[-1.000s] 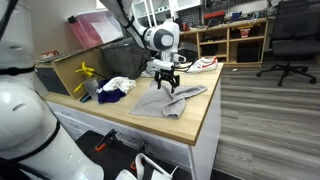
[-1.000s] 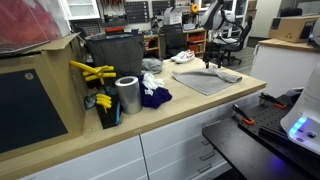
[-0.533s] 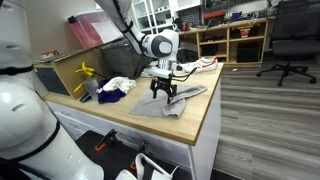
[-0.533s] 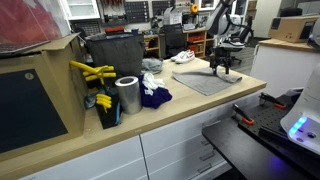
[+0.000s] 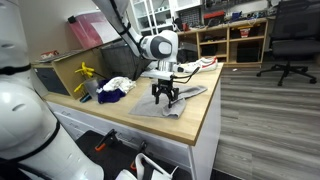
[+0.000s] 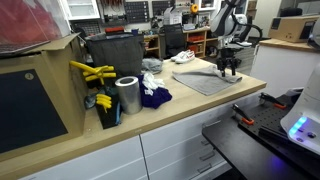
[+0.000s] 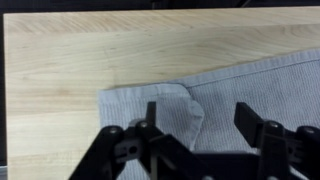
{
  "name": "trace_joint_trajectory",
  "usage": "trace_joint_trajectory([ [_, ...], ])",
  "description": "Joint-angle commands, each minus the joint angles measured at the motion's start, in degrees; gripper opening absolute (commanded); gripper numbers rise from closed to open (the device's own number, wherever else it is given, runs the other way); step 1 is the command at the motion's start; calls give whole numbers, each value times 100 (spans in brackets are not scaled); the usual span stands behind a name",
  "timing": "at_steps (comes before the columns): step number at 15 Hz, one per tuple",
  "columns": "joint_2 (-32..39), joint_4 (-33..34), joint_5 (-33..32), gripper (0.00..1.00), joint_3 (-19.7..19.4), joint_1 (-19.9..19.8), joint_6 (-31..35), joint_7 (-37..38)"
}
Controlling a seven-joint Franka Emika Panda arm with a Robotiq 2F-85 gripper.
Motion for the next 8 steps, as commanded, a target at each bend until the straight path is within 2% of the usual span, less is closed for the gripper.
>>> trace_joint_trajectory([
  [1,-283,-355,-224,51,-111,98,297,51],
  [7,-355,-667,-411,5,-97,156,782,37],
  [8,-363,-713,-449,1,-96,173,851,44],
])
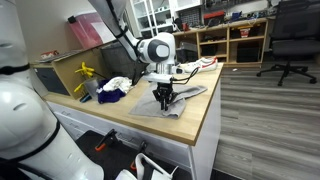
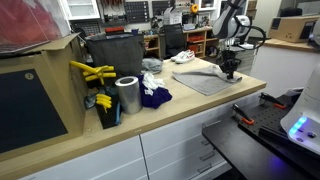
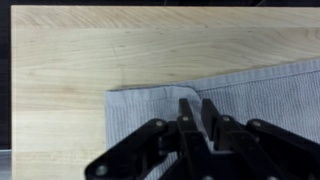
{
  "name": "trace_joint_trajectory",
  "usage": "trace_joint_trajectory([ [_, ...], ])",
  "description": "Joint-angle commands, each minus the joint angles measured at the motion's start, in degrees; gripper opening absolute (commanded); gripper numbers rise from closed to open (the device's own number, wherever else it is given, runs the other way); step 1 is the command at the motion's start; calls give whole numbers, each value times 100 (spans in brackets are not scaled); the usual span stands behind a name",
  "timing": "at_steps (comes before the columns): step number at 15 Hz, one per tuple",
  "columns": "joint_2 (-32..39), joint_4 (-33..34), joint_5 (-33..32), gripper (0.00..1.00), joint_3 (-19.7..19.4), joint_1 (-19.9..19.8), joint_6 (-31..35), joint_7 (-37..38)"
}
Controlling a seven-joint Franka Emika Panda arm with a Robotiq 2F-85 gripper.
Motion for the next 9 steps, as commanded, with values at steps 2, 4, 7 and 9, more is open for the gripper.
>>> trace_joint_trajectory([
  [2,-262,-390,-184,0,-44,131,356,31],
  [4,-285,-456,-185,0,-31,150,441,16],
  [7,-395,-553,-103,27,7,152,512,-32],
  [9,-501,-610,-92,40,11,152,511,-46],
])
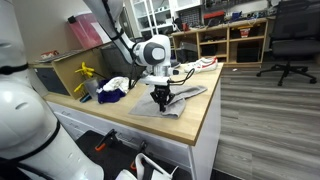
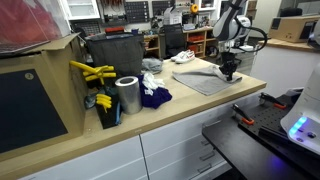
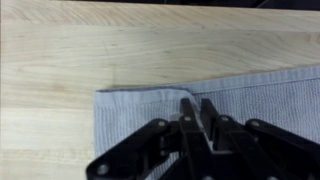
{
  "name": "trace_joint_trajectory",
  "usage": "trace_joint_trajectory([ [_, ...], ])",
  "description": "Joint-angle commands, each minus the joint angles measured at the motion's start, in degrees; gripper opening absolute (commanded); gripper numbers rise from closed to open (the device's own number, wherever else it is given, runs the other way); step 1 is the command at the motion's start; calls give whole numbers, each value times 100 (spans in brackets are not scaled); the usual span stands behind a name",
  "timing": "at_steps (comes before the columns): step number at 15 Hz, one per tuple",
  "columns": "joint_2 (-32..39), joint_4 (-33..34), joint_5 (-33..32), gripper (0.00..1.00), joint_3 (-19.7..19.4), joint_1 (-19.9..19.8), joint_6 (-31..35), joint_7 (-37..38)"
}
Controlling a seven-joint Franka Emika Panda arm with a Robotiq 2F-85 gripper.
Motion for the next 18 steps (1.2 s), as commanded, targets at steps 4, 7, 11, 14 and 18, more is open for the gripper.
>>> trace_joint_trajectory([
  [4,-495,-340,-9,69,-34,47,124,-48],
  [7,-297,-238,-75,93,-64,53,284,-22],
  [11,-157,-217,-43,60,-24,63,510,-65],
  [14,-130,-237,-15,38,4,60,632,-92],
  [18,-218,-286,15,7,33,62,634,-112],
])
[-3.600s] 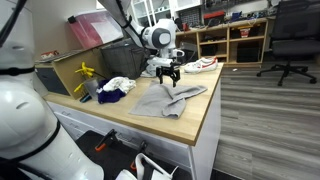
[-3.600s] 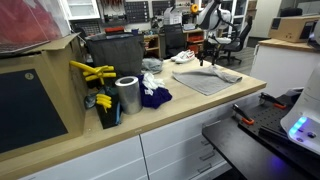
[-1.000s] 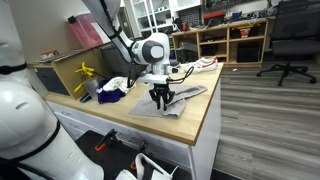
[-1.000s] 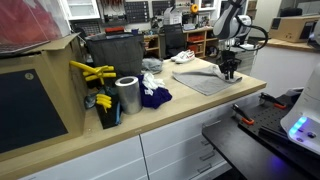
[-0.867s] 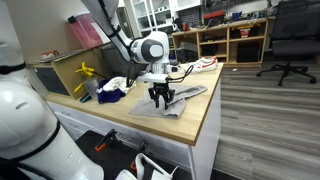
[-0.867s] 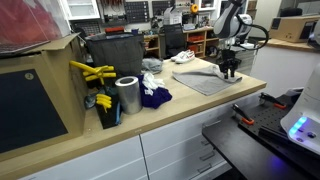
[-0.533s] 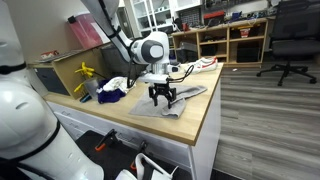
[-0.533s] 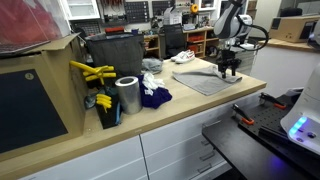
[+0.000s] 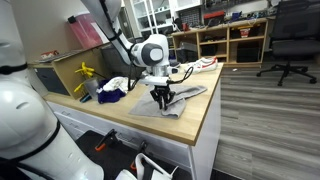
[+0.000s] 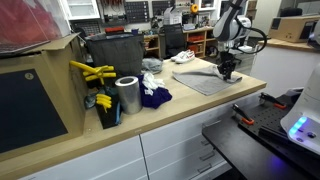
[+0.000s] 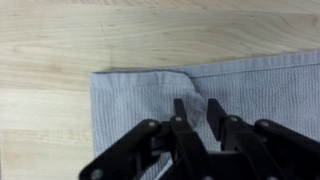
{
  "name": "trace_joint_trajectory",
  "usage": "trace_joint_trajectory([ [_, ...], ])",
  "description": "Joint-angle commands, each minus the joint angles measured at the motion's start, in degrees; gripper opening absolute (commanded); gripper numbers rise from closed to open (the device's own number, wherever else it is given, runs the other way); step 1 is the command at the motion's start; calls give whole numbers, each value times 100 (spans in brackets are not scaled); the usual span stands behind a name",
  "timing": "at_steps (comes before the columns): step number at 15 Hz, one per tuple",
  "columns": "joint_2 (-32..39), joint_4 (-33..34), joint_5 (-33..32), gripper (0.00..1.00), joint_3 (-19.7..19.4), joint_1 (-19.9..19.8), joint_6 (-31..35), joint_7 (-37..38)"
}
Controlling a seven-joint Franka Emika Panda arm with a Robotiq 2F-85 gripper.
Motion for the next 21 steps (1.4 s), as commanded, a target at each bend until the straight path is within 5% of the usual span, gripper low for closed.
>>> trace_joint_trajectory([
  [1,-174,-146,18,1,19,24,104,-117],
  [8,-399,-138,-224,0,-173,29,-116,51],
  [20,-667,169,-1408,0,-1219,-247,-119,1182],
  [21,-691,163,-1427,27,-1221,-238,-102,1288],
])
